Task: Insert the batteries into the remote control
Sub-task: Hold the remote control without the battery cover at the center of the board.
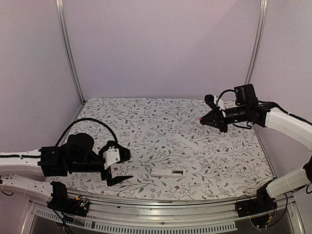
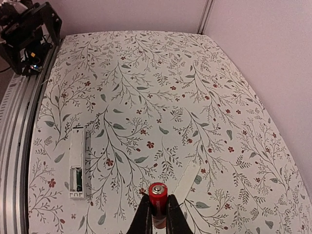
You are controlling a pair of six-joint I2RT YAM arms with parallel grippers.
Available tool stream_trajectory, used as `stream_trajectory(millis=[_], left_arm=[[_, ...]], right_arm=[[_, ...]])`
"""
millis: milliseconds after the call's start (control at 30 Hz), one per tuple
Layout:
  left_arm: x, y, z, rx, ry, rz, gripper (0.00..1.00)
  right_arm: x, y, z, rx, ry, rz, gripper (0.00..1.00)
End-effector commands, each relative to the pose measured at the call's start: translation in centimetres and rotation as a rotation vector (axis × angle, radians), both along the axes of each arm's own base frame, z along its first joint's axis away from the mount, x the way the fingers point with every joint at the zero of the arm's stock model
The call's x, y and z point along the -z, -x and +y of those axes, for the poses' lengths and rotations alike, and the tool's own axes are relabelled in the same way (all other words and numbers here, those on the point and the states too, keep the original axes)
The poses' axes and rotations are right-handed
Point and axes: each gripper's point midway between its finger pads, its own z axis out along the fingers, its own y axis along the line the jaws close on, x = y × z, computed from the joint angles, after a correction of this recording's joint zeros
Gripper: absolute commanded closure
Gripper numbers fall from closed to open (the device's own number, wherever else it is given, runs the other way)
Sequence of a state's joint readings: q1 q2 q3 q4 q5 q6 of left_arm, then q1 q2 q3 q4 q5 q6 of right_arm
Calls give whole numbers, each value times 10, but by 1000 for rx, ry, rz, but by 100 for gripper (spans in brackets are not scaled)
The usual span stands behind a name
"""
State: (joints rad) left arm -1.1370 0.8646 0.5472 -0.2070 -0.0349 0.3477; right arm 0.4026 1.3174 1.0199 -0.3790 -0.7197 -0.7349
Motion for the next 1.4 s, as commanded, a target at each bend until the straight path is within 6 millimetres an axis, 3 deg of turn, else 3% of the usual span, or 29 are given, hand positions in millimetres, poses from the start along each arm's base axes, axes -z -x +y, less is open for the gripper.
stream_trajectory(millis=[0, 133, 333, 500, 700, 833, 1000, 1133, 1367], left_arm=[[7, -1, -6, -9, -3, 37, 0], [30, -3, -10, -18, -102, 93, 0], [32, -6, -30, 29, -118, 141, 0], [51, -28, -53, 46, -148, 145, 0], [90, -38, -83, 145, -277, 239, 3], [106, -45, -90, 186, -290, 262, 3], [113, -72, -93, 169, -247, 288, 3], [128, -59, -101, 238, -232, 336, 3], [143, -68, -103, 183, -221, 291, 10]], right_arm=[[-23, 1, 21, 98, -200, 238, 100], [-23, 20, 35, 122, -233, 266, 100], [-6, 41, 51, 136, -257, 338, 100], [9, 42, 42, 211, -269, 345, 100], [-1, 48, 38, 236, -297, 376, 100], [1, 53, 35, 243, -301, 385, 100], [10, 59, 28, 277, -308, 411, 100], [14, 61, 20, 305, -309, 400, 100], [10, 59, 22, 299, -323, 384, 100]])
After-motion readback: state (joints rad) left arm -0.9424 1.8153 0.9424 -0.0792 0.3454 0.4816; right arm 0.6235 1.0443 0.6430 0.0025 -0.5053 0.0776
